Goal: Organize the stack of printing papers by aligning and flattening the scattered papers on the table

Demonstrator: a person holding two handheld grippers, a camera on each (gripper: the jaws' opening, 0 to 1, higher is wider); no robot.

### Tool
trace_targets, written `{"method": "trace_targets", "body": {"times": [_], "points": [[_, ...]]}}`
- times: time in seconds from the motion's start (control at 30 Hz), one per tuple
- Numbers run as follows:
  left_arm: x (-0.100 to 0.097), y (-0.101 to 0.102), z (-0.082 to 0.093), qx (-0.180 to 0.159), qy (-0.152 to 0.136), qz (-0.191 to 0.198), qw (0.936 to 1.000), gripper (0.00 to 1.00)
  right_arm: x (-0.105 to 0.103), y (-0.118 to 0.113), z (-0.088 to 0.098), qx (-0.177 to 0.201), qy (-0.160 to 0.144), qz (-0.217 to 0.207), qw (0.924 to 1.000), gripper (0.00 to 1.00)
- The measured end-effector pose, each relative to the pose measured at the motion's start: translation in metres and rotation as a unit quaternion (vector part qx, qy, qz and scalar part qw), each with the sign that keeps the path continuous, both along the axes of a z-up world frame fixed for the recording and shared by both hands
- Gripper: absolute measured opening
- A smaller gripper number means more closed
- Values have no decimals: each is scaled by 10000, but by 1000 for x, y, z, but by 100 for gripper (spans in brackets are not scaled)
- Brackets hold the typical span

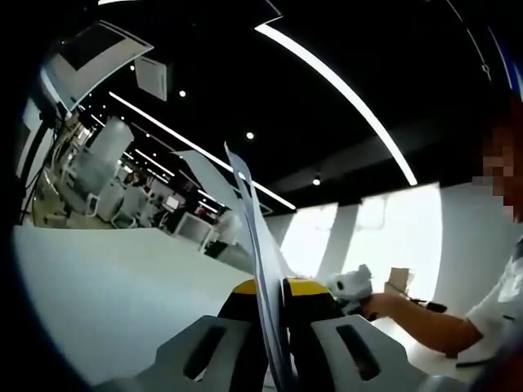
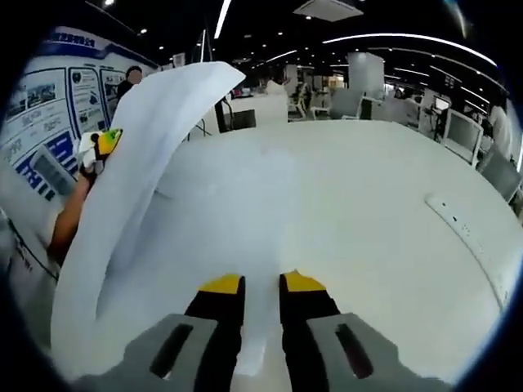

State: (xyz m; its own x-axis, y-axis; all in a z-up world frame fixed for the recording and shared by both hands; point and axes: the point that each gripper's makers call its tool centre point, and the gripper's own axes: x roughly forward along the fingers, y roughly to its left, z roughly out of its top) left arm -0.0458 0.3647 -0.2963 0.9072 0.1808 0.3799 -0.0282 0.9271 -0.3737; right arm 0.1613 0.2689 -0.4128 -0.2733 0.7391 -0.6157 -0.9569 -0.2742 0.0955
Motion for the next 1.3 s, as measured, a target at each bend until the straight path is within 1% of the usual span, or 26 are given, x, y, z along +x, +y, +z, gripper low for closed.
{"method": "trace_targets", "body": {"times": [0.07, 0.1, 0.27, 0.33, 0.4, 0.5, 0.57, 0.63, 0.67, 0.73, 0.87, 0.93, 0.97, 1.0, 1.03, 1.07, 1.1, 1.13, 1.17, 1.2, 1.3], "points": [[0, 0, 0, 0, 2, 1, 10000, 8, 0, -1, -1, -83, 65, -26, 9999, 1], [0, 1, 0, 1, 3, 3, 10000, 8, 1, -1, -3, -119, 122, -69, 9998, 0], [-1, 2, 0, 2, 2, 3, 10000, 8, 1, 0, -5, -147, 189, -122, 9996, 0], [-1, 2, 0, 0, -1, 2, 10000, 8, 1, 1, -6, -150, 168, -96, 9997, 0], [-1, 1, 0, 3, -1, 2, 10000, 8, 3, 2, -6, -177, 253, -147, 9994, 0], [-1, 1, 0, 0, -8, 0, 10000, 8, 10, -8, -8, -575, 653, -532, 9948, 0], [-2, 1, 0, 0, -23, 3, 10000, 8, 21, -13, -1, -443, 709, -638, 9945, 0], [-2, 1, 1, -13, -43, -2, 10000, 8, 30, -23, 10, -313, 948, -854, 9913, 0], [-2, 1, 1, -18, -49, -4, 10000, 8, 34, -29, 13, -305, 979, -863, 9910, 0], [-2, 1, 1, -21, -53, -7, 10000, 8, 44, -37, 19, -235, 963, -929, 9907, 0], [-1, 1, 1, -49, -49, -18, 10000, 8, 65, -58, 27, -178, 955, -1237, 9875, 0], [-1, 1, 0, -77, -45, -23, 10000, 8, 69, -72, 29, -129, 951, -1399, 9855, 0], [-1, 2, 0, -91, -44, -28, 9999, 8, 70, -81, 28, -166, 919, -1440, 9852, 0], [-1, 1, 0, -107, -54, -43, 9999, 8, 73, -91, 26, -208, 821, -1490, 9852, 0], [-1, 1, 1, -118, -69, -59, 9999, 8, 76, -104, 23, -308, 710, -1625, 9837, 0], [-1, 0, 1, -120, -85, -71, 9999, 8, 75, -118, 20, -360, 596, -1603, 9846, 0], [-1, 0, 1, -114, -94, -75, 9999, 8, 78, -129, 19, -390, 532, -1677, 9836, 0], [-1, 0, 2, -114, -103, -79, 9999, 8, 84, -139, 19, -452, 464, -1866, 9803, 0], [0, -1, 2, -120, -108, -102, 9998, 8, 84, -150, 19, -515, 361, -1914, 9795, 0], [0, -2, 1, -136, -112, -132, 9998, 8, 85, -158, 20, -504, 281, -1933, 9794, 0], [1, -3, 2, -127, -116, -167, 9997, 7, 86, -171, 25, -455, 236, -2058, 9772, 0]]}}
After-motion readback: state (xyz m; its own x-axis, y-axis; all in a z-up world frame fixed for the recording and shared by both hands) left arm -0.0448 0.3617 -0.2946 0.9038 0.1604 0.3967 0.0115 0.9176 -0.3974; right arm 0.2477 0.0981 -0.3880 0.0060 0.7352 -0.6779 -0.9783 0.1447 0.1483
